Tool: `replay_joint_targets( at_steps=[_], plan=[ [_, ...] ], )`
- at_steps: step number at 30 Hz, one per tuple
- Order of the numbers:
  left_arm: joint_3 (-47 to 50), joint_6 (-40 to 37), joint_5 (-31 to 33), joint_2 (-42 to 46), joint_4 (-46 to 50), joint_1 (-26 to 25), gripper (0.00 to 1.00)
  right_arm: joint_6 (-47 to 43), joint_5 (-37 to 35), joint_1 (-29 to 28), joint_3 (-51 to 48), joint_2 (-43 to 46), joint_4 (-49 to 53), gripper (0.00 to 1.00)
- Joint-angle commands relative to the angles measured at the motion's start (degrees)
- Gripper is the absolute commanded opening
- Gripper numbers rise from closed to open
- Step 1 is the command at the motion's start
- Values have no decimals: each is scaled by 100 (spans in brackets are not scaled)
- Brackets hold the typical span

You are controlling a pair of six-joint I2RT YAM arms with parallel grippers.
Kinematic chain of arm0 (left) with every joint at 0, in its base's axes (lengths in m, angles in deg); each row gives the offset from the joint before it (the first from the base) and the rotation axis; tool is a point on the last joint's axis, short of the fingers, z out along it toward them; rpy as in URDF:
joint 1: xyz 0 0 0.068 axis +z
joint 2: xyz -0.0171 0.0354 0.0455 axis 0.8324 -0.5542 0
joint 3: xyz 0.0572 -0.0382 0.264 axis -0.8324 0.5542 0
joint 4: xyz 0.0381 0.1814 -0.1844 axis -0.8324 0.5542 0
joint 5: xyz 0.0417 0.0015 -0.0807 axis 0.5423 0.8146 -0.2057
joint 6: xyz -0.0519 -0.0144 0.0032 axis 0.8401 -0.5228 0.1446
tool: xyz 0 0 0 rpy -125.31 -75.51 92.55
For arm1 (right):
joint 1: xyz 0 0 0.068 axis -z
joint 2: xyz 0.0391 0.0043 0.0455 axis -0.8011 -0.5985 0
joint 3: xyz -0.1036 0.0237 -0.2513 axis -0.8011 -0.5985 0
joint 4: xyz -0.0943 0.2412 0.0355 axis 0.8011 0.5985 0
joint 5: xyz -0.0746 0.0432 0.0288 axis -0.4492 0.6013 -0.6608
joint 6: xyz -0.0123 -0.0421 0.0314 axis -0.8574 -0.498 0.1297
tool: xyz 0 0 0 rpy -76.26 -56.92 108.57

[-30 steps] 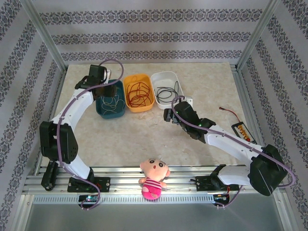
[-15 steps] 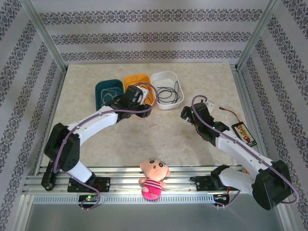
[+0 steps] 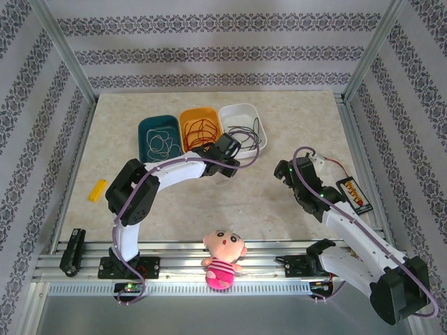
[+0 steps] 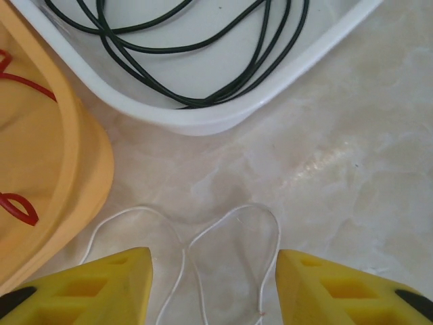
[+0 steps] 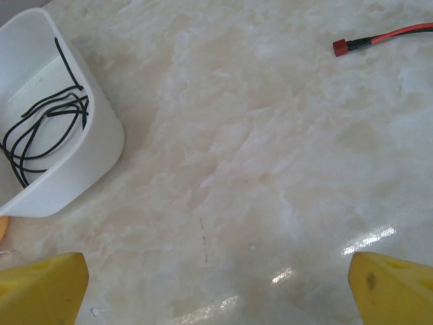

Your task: Untangle the cables

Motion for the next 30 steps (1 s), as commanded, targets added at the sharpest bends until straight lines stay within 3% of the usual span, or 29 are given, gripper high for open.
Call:
replay_joint_targets(
  at_steps=[1,9,30],
  plan=[
    [-159,62,175,-133,311,-71,49,85,-161,60,-116,92,96,98],
    [-54,88,-20,-310,303,-71,38,120,-110,79,-108,-29,61,98],
    [-2,11,340,-711,599,-63,36,76,-32,110,-55,-188,0,98]
  ],
)
